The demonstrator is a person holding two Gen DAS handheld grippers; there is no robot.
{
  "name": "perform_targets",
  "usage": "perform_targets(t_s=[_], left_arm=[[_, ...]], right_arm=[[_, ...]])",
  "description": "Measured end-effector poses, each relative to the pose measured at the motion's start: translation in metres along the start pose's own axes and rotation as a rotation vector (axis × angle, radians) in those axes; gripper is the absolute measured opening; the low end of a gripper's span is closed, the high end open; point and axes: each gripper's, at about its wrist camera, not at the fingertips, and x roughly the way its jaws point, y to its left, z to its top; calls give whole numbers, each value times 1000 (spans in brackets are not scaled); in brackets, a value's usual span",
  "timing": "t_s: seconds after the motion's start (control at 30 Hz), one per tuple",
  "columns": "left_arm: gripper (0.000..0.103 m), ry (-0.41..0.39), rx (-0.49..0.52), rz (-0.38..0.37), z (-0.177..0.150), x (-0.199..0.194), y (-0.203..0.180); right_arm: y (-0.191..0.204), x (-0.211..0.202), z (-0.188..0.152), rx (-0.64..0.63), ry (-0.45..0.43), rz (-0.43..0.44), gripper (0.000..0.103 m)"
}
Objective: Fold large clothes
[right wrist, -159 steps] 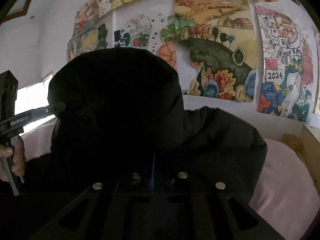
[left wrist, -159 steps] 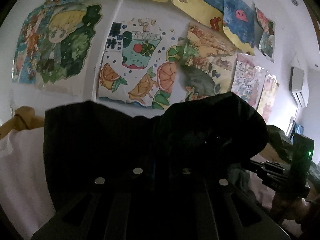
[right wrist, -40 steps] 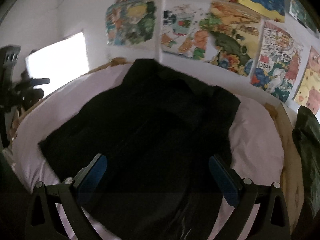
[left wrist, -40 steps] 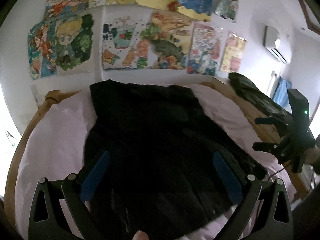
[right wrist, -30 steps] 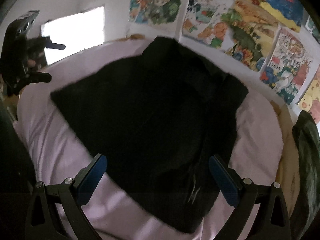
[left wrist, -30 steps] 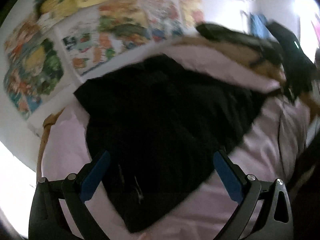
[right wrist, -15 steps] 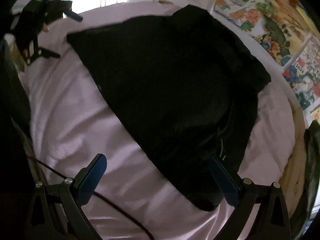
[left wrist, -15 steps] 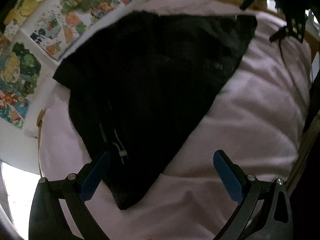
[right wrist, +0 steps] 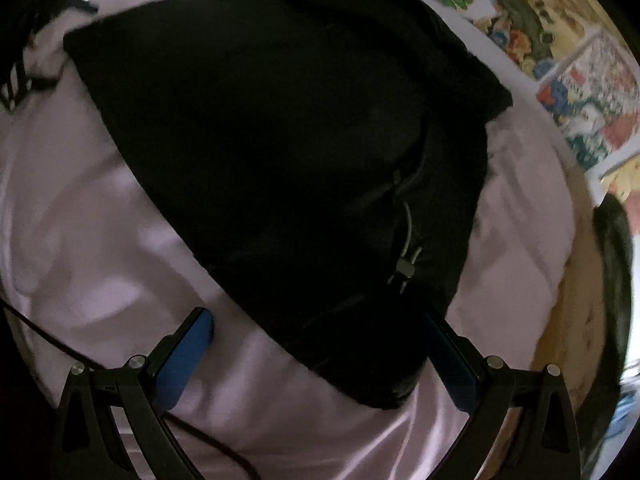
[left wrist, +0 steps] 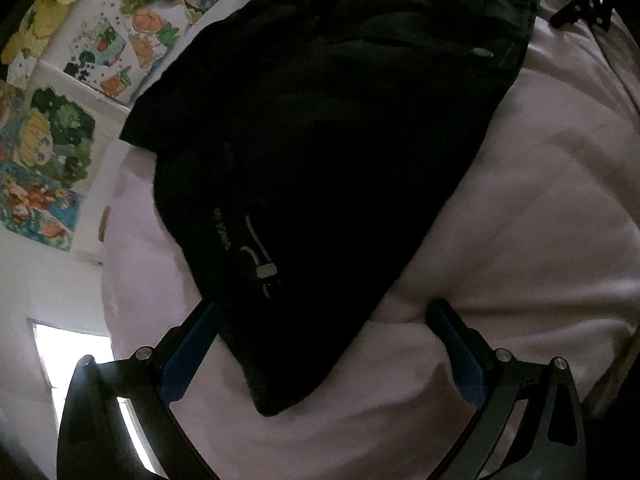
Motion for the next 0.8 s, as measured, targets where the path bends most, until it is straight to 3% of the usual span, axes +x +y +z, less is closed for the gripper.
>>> perform_targets(t_s=[0.23,0.4,0.53,0.7,0.77,0.8], left_arm=[[102,9,-6,42,3,7,11],[102,9,-9,91,6,5,12],[102,27,-36,109,7,7,19],[102,57,-42,201,9,6,20],[102,66,-41,218,9,7,21],[102,70,-33,229,9,8,20]], right_arm=[[9,6,-2,-46,19,-101,103],[-7,12,-7,57,30,-85,103],[-6,7,-7,26,-9,-132,103],[1,-1,-3,-25,-50,-224,103],[0,0,-2,-23,-47,-215,100],[0,-1,-2,-24,-46,-201,90]])
